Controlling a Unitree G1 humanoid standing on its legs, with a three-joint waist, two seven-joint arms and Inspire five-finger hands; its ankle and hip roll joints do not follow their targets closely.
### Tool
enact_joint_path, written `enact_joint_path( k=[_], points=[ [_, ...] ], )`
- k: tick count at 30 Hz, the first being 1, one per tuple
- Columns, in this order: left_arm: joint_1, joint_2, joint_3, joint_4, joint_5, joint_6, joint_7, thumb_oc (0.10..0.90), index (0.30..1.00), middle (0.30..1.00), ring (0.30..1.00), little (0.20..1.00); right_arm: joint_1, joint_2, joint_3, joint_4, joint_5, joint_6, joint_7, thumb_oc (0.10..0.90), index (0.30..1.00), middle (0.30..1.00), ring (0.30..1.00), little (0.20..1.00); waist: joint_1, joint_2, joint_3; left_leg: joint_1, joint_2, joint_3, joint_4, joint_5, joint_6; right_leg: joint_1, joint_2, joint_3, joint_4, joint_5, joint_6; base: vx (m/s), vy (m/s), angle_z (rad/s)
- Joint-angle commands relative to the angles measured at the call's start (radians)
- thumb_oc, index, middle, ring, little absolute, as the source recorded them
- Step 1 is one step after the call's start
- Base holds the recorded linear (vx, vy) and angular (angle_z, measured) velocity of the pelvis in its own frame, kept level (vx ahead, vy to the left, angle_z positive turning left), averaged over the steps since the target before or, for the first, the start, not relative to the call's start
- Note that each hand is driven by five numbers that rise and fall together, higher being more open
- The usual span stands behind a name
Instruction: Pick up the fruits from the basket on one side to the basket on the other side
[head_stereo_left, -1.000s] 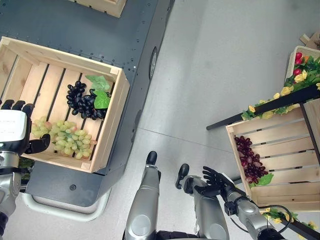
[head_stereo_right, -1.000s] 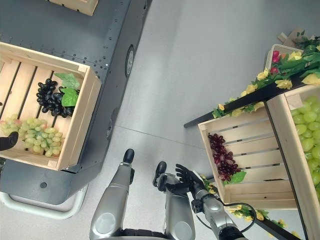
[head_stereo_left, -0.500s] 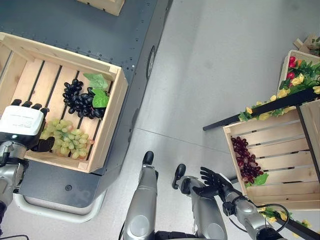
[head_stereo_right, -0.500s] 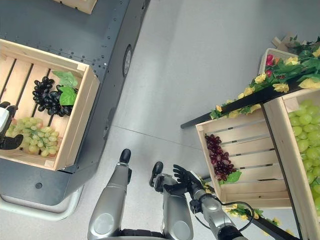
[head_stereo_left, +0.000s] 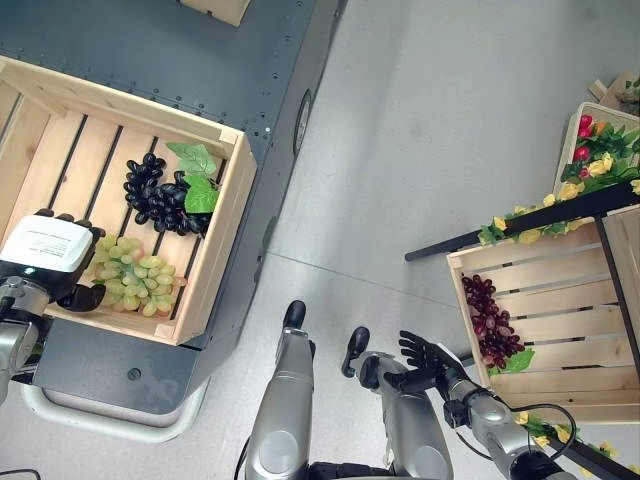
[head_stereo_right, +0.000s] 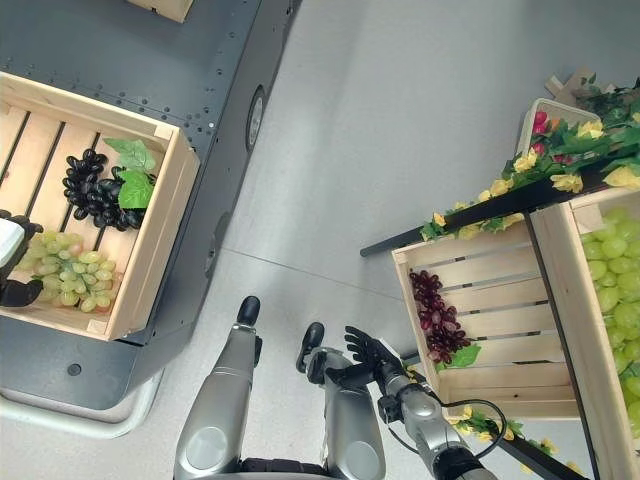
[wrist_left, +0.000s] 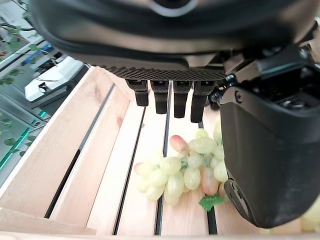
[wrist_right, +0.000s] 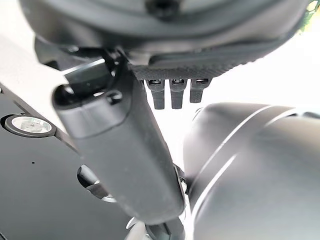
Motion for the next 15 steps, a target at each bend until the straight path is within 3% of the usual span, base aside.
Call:
enact_joint_path(
  k=[1,15],
  points=[
    [-0.044,0.113,0.063,0.021,-0.025,0.015,0.013,0.800,0.900,0.900,0.900,0.900,0.040,-0.026,0.011,-0.020,0.050,-0.049,0.018,0.800,0.900,0.900,0.900,0.900,-0.004,0.037,-0.010,-0.007,-0.080,0.105,-0.064,0.025,0.068,0.090,0.049,-0.042,-0.070,0.048,-0.022,0.00,0.000,0.00],
    [-0.020,0.142,0.128,0.025,0.031,0.022,0.059,0.800,0.900,0.900,0.900,0.900,0.028,-0.007,0.014,0.000,0.061,-0.044,0.029,0.800,0.900,0.900,0.900,0.900,0.016,0.040,-0.010,0.023,-0.083,0.094,-0.086,0.028,0.067,0.122,0.048,-0.057,-0.087,0.046,-0.023,0.00,-0.016,0.02]
  ],
)
